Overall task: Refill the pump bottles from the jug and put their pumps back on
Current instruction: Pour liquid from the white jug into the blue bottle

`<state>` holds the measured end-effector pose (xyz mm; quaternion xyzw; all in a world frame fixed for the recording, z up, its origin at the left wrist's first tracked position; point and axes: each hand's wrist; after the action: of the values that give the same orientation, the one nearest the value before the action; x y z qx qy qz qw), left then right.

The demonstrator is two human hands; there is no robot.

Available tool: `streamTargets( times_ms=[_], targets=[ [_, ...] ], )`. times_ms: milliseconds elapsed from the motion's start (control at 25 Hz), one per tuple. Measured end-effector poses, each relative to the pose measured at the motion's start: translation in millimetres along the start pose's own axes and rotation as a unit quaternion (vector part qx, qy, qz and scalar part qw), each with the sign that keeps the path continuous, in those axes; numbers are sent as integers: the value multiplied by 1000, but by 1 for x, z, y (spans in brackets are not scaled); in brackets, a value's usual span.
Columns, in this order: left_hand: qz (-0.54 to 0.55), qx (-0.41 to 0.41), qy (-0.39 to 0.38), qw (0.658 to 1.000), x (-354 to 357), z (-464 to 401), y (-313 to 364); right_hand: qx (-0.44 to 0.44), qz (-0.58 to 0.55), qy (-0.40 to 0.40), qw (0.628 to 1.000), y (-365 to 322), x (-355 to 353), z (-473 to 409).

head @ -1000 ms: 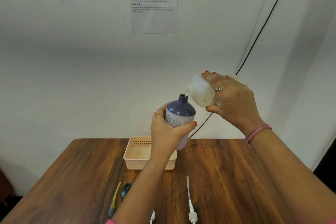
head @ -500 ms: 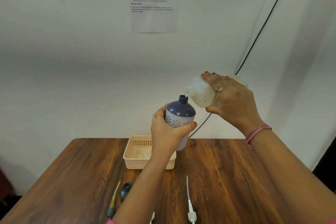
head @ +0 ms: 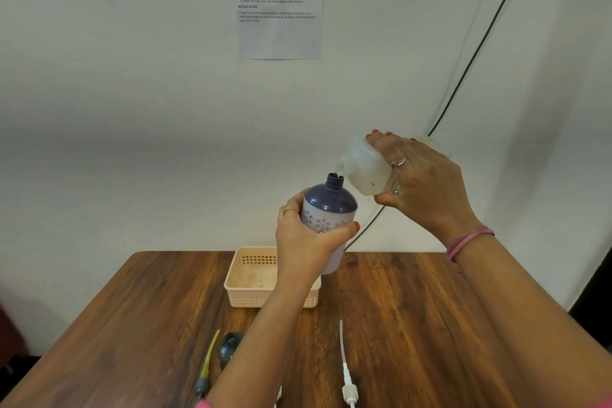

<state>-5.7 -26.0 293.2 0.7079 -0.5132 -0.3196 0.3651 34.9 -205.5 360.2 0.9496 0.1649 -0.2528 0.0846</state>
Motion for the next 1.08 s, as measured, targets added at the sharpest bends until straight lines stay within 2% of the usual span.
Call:
streamTargets(
  times_ms=[1080],
  targets=[
    [6, 5, 9, 1000, -2, -1, -2, -6, -15, 8, 1000, -2, 1, -1]
  ],
)
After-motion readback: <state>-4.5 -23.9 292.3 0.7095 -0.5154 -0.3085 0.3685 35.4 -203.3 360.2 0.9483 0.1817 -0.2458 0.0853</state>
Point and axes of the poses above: each hand's wrist, its own z-axis away from the middle knuckle, its own x-axis out of the palm, y = z × x, and after that the axes turned 12 degrees about x, right-handed
